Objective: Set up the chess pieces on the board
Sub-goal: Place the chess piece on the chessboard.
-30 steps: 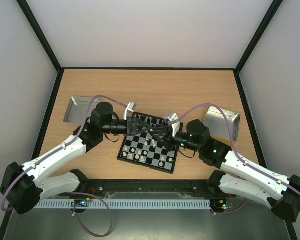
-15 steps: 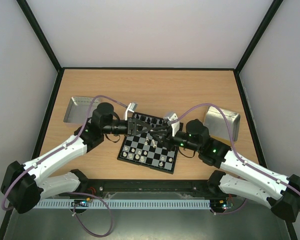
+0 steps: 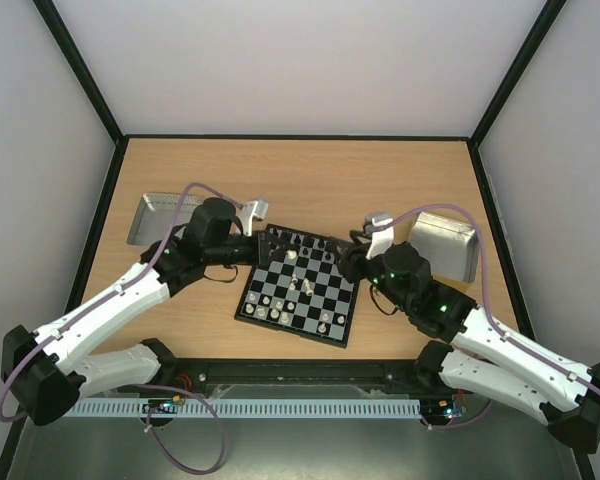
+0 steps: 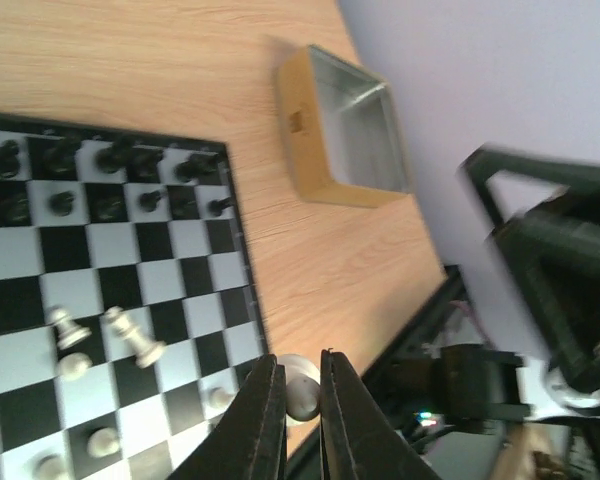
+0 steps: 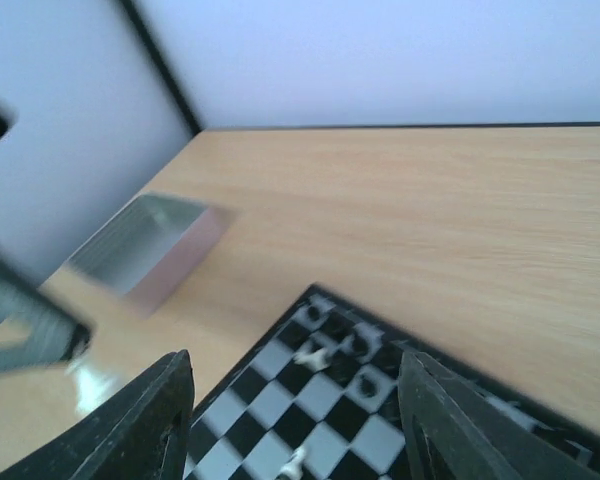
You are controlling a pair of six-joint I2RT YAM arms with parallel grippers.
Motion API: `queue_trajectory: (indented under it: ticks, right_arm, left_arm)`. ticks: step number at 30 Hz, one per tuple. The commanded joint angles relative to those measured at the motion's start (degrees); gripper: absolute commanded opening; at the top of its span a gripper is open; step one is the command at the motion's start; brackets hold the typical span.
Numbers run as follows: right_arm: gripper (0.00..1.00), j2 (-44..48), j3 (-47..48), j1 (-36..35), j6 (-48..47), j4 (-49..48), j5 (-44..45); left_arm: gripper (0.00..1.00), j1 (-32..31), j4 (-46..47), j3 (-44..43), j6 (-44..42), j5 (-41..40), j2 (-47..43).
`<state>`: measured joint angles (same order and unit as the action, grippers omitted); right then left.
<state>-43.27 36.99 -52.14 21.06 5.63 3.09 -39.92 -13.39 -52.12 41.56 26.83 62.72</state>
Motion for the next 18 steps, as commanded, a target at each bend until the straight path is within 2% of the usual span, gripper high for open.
queue_trajectory:
  ticks: [1, 5, 7, 11, 18]
  right_arm:
    - [0.56, -0.3, 3.7, 0.1, 6.5, 5.3, 21.2]
    - [0.56, -4.5, 8.5, 0.1, 16.7, 15.6, 35.1]
    - [0.56, -5.9, 10.4, 0.2, 21.3, 20.8, 38.4]
    - [0.56, -5.3, 9.7, 0.5, 25.2, 21.2, 37.9]
    - [0.56, -4.1, 6.6, 1.0, 28.2, 19.5, 34.2]
  left_arm:
    - [0.04, -3.6, -11.2, -2.0, -5.4, -13.8, 1.4]
    - [0.04, -11.3, -11.5, -1.7, -4.9, -24.1, 3.4]
    - [0.04, -16.0, -11.4, -1.6, -4.9, -29.7, 5.3]
    - [0.03, -24.1, -11.3, -1.7, -4.6, -38.6, 9.8]
    - [0.03, -34.3, -12.4, -1.4, -1.5, -47.3, 16.5]
